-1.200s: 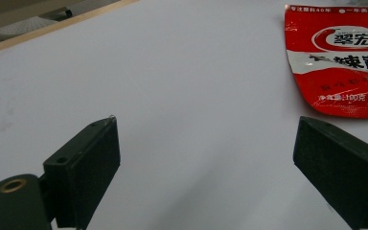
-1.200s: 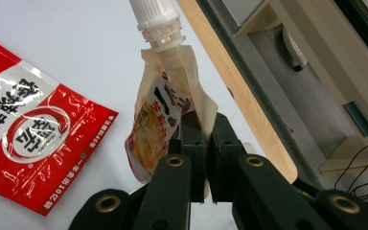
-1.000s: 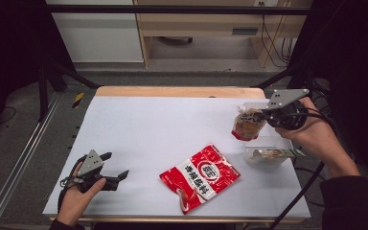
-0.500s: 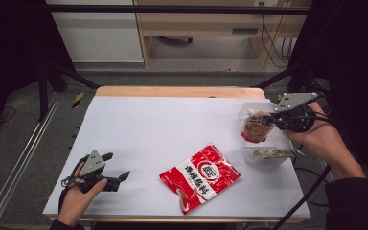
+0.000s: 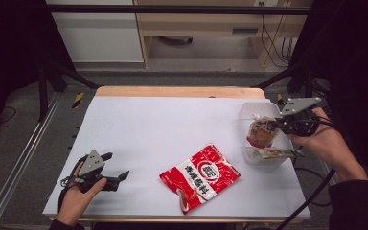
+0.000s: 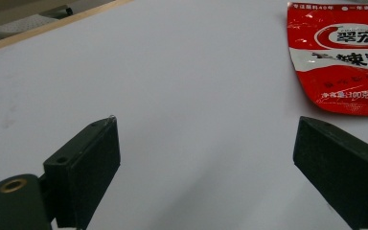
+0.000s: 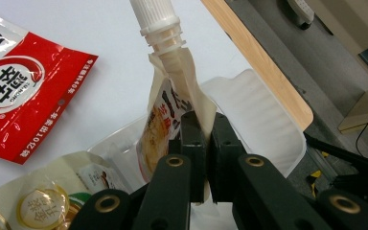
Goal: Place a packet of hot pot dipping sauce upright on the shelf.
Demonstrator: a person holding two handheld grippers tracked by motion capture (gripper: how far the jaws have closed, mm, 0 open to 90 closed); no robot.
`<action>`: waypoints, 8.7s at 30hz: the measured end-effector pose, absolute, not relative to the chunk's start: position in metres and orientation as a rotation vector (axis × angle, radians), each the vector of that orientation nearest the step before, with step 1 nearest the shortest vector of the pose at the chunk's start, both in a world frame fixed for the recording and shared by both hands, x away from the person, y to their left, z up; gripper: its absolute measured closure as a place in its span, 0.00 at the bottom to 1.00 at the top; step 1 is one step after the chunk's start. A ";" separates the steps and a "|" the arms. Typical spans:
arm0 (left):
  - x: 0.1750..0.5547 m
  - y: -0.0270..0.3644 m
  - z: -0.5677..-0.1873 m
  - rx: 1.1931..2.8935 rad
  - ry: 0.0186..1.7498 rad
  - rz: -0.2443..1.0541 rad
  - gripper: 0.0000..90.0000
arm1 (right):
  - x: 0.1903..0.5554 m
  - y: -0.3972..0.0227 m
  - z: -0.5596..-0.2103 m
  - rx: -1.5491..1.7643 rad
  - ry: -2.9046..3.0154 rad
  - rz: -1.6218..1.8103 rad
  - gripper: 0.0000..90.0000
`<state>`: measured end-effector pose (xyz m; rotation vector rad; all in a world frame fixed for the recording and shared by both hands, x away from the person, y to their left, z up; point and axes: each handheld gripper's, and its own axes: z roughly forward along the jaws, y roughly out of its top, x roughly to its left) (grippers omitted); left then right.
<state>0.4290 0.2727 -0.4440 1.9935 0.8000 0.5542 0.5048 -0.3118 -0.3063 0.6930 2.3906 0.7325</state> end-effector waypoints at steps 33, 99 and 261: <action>0.429 0.271 -0.445 2.007 0.791 0.545 0.10 | 0.504 -0.306 -0.342 0.805 2.448 0.795 0.80; 0.428 0.268 -0.449 2.053 0.780 0.545 0.10 | 0.397 -0.177 -0.424 1.083 2.222 0.907 0.20; 0.458 0.214 -0.326 2.105 0.470 0.392 1.00 | 0.440 -0.074 -0.296 0.429 2.371 1.104 1.00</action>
